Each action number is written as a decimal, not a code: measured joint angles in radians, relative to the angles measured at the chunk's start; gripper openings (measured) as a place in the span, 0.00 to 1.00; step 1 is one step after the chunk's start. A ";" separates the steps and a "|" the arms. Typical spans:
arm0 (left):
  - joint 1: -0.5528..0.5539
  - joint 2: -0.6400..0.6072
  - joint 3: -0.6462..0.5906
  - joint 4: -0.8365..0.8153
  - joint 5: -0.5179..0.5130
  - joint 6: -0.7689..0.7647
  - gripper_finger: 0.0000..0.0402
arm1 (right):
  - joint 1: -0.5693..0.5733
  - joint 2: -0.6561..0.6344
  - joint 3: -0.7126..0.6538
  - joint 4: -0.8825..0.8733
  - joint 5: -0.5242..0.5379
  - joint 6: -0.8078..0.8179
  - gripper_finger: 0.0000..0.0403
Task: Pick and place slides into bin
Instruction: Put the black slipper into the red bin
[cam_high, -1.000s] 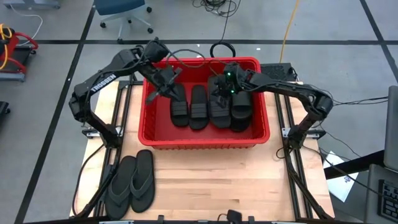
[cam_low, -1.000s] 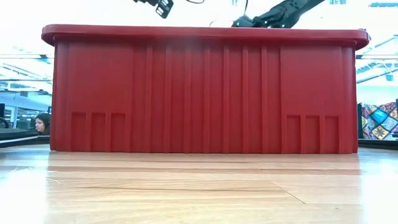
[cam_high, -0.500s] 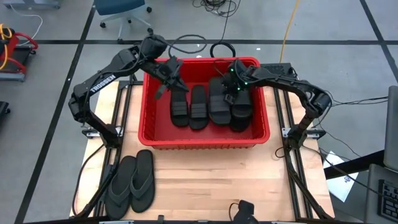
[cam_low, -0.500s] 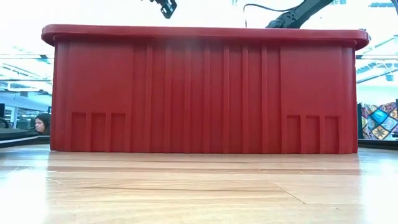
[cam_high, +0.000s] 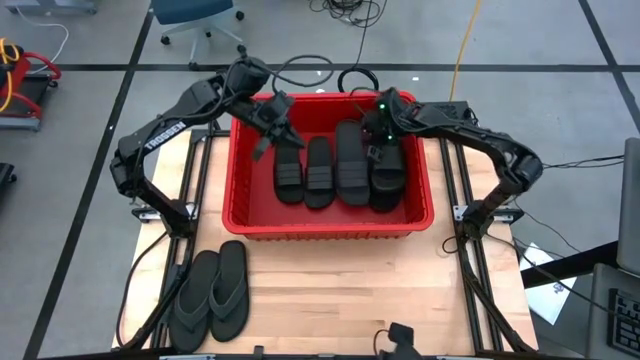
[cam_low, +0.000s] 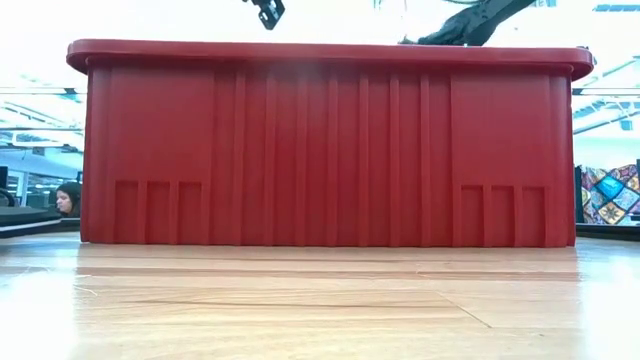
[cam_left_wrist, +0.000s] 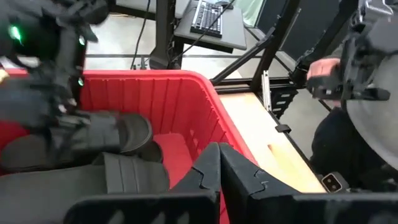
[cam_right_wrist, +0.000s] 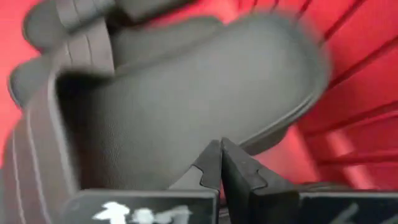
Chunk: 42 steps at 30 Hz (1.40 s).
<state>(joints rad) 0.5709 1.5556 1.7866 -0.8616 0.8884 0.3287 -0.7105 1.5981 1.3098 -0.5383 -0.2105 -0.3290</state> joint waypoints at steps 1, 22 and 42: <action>-0.004 -0.001 0.000 0.000 0.000 -0.005 0.01 | 0.000 -0.023 0.000 0.004 0.000 -0.001 0.00; -0.355 -0.264 0.003 -0.046 -0.414 -0.124 0.00 | 0.126 -0.416 0.001 0.056 -0.530 0.032 0.00; -1.167 -0.618 -0.745 -0.024 -0.647 -0.978 0.01 | 0.578 -0.211 0.001 0.512 -0.218 0.463 0.27</action>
<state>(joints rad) -0.5964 0.9373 1.0416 -0.8856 0.2412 -0.6494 -0.1325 1.3872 1.3109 -0.0267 -0.4283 0.1341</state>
